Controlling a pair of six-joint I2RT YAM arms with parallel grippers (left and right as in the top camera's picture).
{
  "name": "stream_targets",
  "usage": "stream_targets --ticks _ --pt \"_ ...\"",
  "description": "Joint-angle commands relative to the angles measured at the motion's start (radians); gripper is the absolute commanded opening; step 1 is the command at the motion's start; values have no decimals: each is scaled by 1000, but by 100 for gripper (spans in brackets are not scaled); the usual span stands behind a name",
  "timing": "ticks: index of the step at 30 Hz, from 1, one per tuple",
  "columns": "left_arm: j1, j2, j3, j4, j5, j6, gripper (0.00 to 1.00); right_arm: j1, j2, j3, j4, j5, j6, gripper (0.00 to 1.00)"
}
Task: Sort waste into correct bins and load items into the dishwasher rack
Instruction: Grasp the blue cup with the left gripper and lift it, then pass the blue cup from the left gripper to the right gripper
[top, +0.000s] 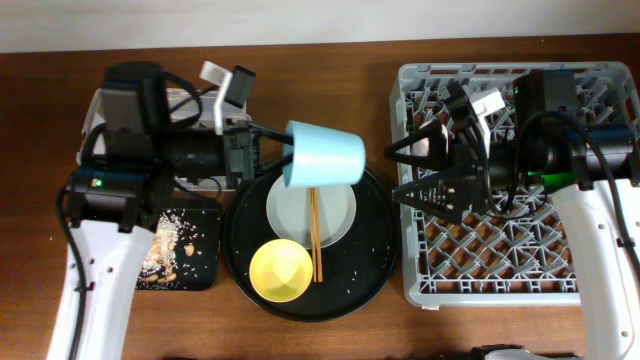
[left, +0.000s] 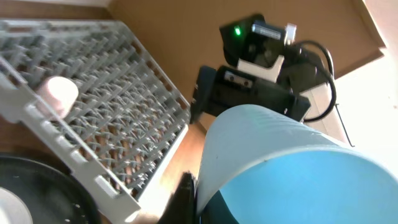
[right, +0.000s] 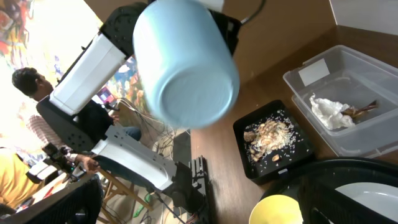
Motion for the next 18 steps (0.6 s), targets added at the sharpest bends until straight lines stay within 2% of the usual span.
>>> stream_targets --ticks 1,6,8,11,12,13,14,15,18 --pt "-72 5 -9 38 32 19 0 6 2 13 0 -44 -21 98" --pt "-143 20 -9 70 -9 19 1 77 2 13 12 -69 -23 98" --pt "-156 31 -9 70 -14 19 0 163 2 13 84 -79 -22 98" --pt "-156 33 -10 69 -16 20 0 194 1 13 170 -79 -21 100" --pt "-156 33 -13 68 -17 20 0 194 1 13 174 -79 -21 96" --pt "-156 33 -13 68 -25 20 1 194 1 13 174 -79 -21 86" --pt "-156 33 -13 68 -25 20 1 194 1 13 179 -79 -21 82" --pt "-156 33 -13 68 -24 20 0 194 1 13 195 -79 -21 72" --pt "-156 33 -13 67 -24 20 0 174 1 13 215 -79 -16 68"
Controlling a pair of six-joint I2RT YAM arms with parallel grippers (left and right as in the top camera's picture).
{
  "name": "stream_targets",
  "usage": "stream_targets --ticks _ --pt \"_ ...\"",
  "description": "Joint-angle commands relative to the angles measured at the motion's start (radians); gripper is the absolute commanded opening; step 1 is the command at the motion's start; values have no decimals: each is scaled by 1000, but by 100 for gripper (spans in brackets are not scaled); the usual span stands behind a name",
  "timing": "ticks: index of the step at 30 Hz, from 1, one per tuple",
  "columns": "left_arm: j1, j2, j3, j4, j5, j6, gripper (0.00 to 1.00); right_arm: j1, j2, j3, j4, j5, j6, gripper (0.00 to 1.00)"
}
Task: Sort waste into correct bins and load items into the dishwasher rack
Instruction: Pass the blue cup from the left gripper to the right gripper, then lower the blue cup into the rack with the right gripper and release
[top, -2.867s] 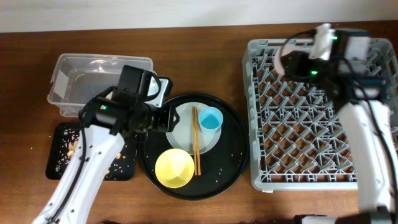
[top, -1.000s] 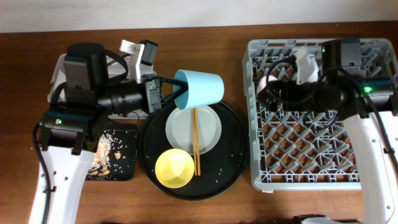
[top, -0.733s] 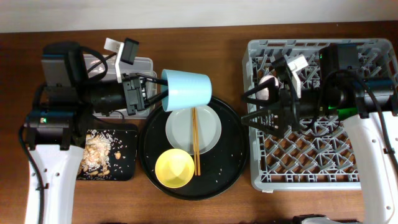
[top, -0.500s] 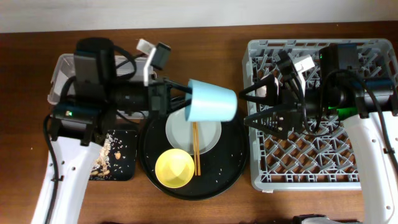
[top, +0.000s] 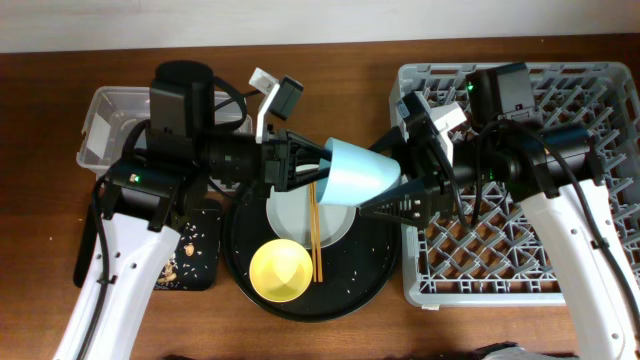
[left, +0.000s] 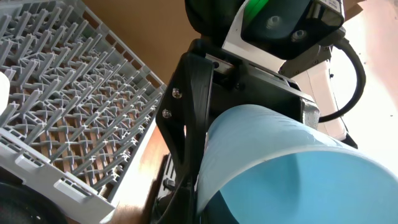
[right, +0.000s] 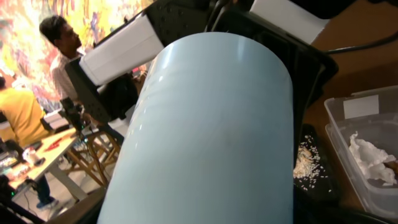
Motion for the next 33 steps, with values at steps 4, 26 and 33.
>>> stream_targets --ticks 4,26,33 --pt "0 3 -10 -1 -19 19 1 -12 -5 14 31 -44 0 70" --pt "0 3 -10 -225 -312 121 28 -99 -5 14 175 45 192 56" --pt "0 3 -10 -422 -732 120 31 -99 -5 13 -29 1129 586 47"
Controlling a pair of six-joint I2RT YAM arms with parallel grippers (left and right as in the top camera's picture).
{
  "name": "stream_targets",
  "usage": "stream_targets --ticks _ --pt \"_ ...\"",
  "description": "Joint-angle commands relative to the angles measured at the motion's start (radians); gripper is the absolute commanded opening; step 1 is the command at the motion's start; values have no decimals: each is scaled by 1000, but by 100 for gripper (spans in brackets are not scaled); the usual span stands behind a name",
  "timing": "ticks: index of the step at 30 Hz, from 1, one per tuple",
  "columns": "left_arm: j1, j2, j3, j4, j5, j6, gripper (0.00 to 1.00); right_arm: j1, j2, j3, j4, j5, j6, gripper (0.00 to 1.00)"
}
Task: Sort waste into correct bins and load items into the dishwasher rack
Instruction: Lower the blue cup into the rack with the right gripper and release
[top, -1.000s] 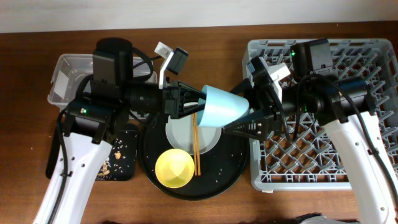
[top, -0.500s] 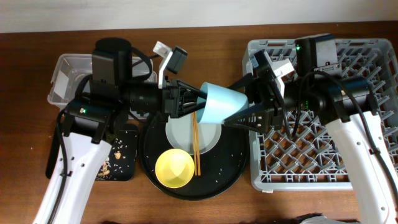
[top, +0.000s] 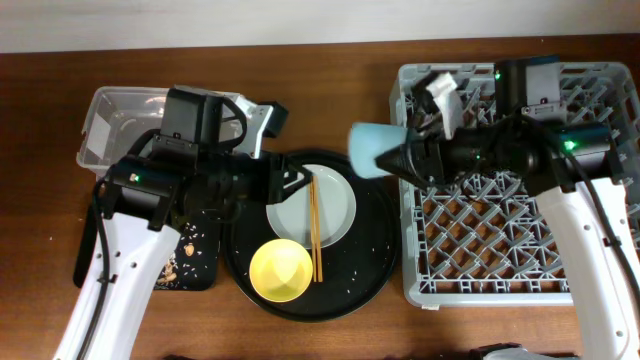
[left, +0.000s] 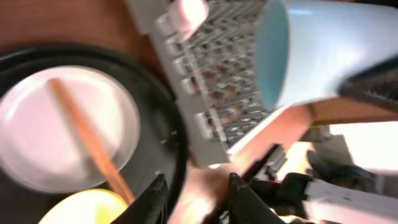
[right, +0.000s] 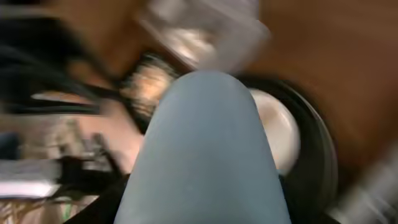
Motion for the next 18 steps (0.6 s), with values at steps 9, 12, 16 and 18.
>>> stream_targets --ticks 9,12,16,18 --pt "-1 2 -6 -59 -225 16 31 0 -2 -203 -132 682 291 47" --pt "-1 2 -6 -70 -225 16 31 0 14 -282 -56 682 291 46" --pt "-1 2 -6 -82 -258 16 31 0 36 -380 57 683 291 47" --pt "-1 2 -6 -89 -266 16 31 0 36 -381 66 712 291 46"
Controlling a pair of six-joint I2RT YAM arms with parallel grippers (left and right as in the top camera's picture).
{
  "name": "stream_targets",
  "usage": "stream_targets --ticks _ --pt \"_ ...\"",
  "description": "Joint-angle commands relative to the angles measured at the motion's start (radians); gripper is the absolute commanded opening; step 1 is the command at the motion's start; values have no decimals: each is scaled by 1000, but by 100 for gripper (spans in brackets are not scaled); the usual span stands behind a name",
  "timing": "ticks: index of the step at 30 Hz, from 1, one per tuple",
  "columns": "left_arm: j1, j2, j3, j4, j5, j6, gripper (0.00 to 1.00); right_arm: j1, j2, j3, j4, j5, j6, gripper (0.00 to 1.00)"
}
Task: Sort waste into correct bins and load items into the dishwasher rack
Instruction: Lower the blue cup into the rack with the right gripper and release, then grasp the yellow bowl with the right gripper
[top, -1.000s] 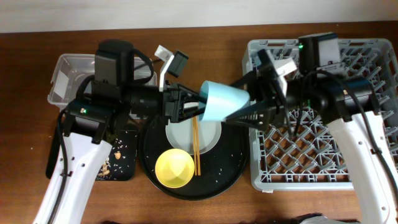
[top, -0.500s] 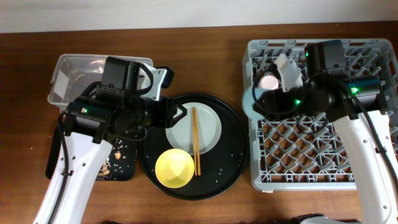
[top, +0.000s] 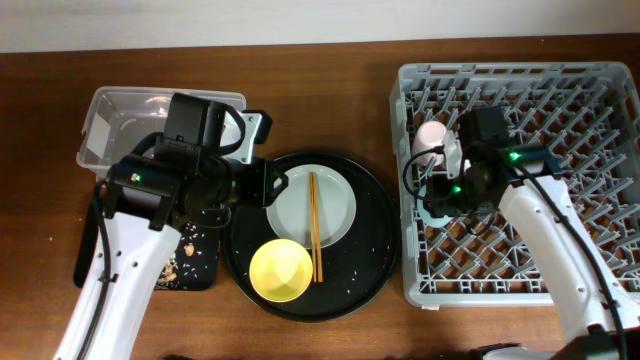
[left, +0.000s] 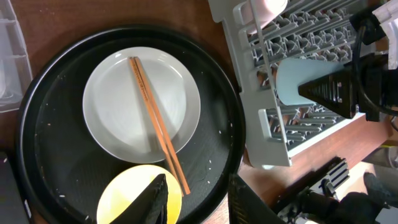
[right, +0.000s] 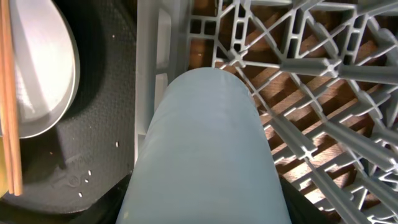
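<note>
The light blue cup (right: 208, 143) is in my right gripper (right: 208, 205), which is shut on it, low over the left part of the grey dishwasher rack (top: 590, 80). It also shows among the rack's pegs as the cup (left: 297, 81); my right gripper (top: 447, 190) hides it from overhead. My left gripper (left: 199, 199) is open and holds nothing, above the black round tray (top: 375, 255). On that tray lie a white plate (top: 335, 215) with chopsticks (top: 314, 225) across it and a yellow bowl (top: 280, 270).
A pink cup (top: 432, 135) stands in the rack's near-left corner. A clear bin (top: 110, 115) sits at the back left. Under the left arm a black square tray (top: 195, 265) holds rice scraps.
My right gripper has moved the blue cup from over the rack's left edge down into the rack. The left gripper, still open, has drawn back slightly to the left over the tray.
My left gripper first held the blue cup above the plate, with the right gripper open over the rack. Then the right fingers stood around the cup. Later the right gripper alone held it and the left was open. Now the cup is in the rack.
</note>
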Motion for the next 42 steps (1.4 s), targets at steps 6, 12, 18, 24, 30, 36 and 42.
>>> stream_targets --ticks 6,12,18,24,30,36,42 --pt "-1 2 -2 -15 -18 16 31 0 15 -6 5 63 35 48" --pt "-1 2 -2 -16 -18 16 31 0 17 -6 4 61 35 82" --pt "25 1 -2 -76 -171 16 31 0 17 -6 -5 45 35 86" --pt "276 1 -2 -176 -314 9 40 71 16 267 -116 -263 4 86" --pt "336 2 -2 -225 -455 9 99 589 85 246 -5 -215 76 86" --pt "336 2 -2 -225 -455 9 99 867 338 246 122 -115 121 80" --pt "336 2 -2 -225 -455 9 99 982 407 246 233 -25 147 53"
